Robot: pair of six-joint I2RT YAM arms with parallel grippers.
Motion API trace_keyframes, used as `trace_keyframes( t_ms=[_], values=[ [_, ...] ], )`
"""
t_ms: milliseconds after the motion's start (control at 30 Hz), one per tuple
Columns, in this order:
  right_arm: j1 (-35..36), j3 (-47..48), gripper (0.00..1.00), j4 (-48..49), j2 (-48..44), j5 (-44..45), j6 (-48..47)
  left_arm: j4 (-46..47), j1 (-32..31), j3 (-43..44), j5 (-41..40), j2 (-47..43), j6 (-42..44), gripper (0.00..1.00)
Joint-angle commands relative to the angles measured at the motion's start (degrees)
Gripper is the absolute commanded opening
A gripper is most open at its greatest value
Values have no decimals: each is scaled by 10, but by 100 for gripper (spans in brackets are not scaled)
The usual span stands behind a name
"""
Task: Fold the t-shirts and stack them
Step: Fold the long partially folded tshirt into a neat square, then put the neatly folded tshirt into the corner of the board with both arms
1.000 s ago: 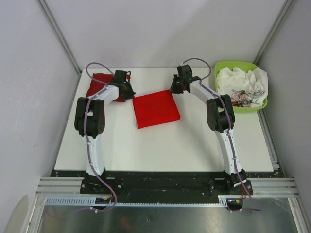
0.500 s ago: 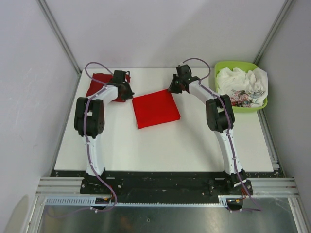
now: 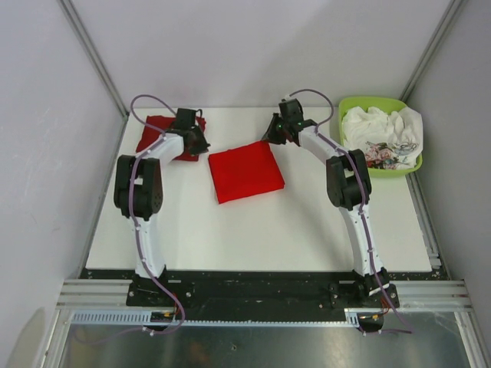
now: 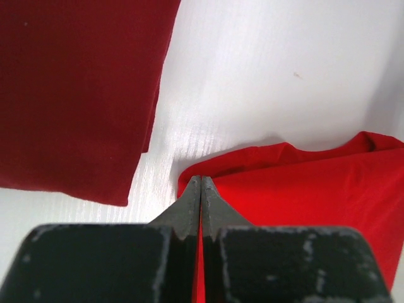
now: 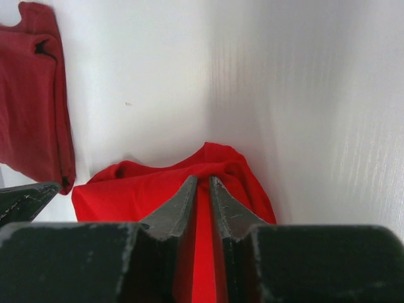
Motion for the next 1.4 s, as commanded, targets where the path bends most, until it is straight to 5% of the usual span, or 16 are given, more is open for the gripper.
trace_keyframes(
  t_ms=[0,667,767,967,1167,1367],
  values=[
    [-11,12,17,32,11,-15,22,3,5,4,-4,-69,16,0],
    [-29,-15,19,-30,-67,0,-2,-1,39,-5,13,-102,-26,4],
    [-4,-7,26,-60,-68,-9,-19,-1,54,8,-3,-91,-34,15],
    [64,-46,39,-81,-84,46,-69,-3,69,44,-87,-71,-6,55],
    [99,-90,43,-106,-118,80,-80,-5,84,-1,-90,-93,-20,59],
    [56,-199,45,-94,-189,65,-58,-5,89,-50,-68,-119,-23,56]
  ],
)
